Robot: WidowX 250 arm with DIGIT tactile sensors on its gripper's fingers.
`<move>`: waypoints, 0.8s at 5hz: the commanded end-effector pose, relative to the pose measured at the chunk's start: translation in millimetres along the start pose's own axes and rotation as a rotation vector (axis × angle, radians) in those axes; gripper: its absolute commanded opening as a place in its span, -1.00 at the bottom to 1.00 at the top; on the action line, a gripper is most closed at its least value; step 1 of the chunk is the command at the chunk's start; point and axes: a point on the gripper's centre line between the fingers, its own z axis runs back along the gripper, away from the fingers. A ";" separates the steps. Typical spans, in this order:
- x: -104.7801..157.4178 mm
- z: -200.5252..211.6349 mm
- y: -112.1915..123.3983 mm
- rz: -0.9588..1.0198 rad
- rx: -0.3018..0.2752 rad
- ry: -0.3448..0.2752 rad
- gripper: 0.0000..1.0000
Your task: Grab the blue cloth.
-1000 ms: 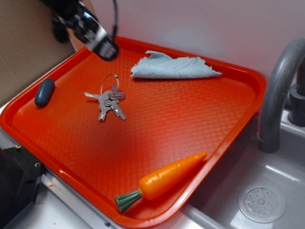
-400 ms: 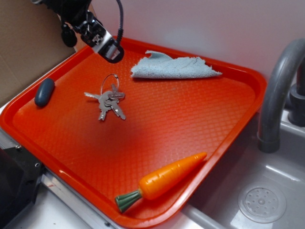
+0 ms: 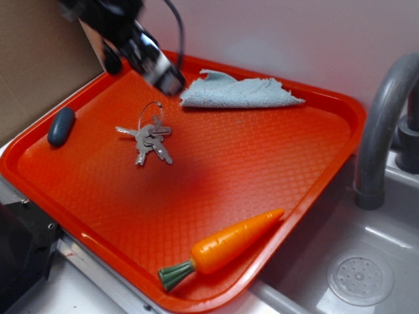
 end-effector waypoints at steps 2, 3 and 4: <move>15.4 -39.9 31.3 -0.030 0.040 0.019 1.00; 26.5 -19.2 44.1 0.011 0.072 -0.012 1.00; 30.1 -19.5 53.4 0.034 0.073 -0.006 1.00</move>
